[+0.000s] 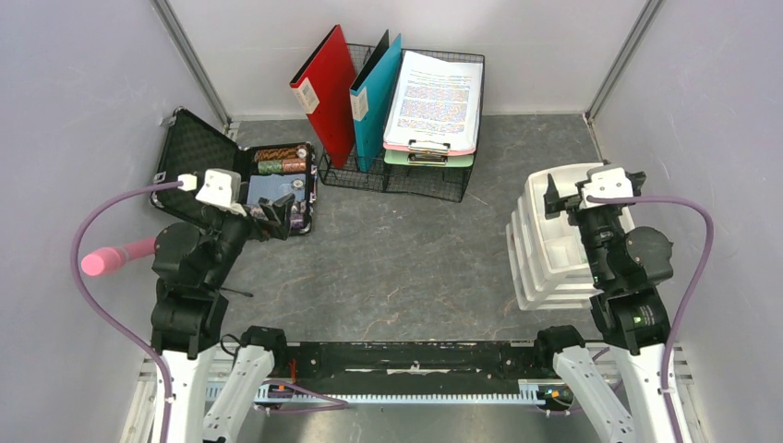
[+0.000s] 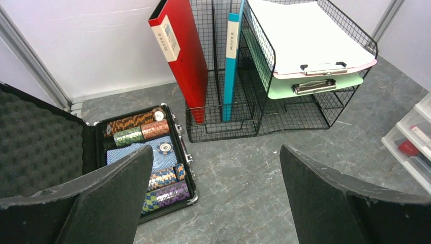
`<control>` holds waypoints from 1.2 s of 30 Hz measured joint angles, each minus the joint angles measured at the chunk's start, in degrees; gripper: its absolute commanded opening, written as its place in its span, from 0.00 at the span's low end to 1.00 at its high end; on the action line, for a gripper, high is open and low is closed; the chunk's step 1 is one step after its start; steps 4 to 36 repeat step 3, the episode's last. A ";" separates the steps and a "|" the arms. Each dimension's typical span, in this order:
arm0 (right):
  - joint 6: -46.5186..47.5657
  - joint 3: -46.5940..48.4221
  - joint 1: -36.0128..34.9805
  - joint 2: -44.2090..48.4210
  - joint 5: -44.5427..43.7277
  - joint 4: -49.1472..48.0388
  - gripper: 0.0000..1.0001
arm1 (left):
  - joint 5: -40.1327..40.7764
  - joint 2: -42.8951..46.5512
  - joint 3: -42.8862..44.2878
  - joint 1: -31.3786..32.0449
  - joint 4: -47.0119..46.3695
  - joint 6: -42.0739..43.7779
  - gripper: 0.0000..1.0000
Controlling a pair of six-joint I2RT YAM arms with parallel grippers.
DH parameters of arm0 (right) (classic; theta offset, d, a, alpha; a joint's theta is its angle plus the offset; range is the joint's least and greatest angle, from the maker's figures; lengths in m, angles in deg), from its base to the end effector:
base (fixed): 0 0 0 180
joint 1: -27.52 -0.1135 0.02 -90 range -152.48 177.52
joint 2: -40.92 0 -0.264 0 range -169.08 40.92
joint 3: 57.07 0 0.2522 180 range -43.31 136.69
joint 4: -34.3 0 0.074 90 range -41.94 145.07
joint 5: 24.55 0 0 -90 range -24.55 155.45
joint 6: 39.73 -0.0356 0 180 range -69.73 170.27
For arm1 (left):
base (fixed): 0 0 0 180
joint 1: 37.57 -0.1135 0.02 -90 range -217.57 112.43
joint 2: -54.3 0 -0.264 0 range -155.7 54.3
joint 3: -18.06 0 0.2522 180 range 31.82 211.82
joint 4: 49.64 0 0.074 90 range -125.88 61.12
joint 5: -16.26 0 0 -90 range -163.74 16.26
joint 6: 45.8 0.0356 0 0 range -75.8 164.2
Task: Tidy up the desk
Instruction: Reset both arms
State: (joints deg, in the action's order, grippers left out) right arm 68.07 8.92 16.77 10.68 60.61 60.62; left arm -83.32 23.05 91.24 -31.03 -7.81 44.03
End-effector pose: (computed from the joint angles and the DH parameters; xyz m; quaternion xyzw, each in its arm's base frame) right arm 0.1033 0.0166 0.4117 -0.1281 0.6340 -0.0741 0.7590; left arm 0.0898 -0.0163 0.4192 0.0981 0.6997 -0.1002 0.7006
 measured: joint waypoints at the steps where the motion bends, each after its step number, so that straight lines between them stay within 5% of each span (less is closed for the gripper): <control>1: 0.00 0.00 0.00 0.11 -0.07 -0.04 0.98 | -0.17 0.04 -0.26 -0.07 0.00 -0.02 1.00; 36: 0.00 0.00 0.00 0.24 -0.13 -0.07 0.98 | -0.42 0.07 -0.72 -0.07 0.00 -0.04 1.00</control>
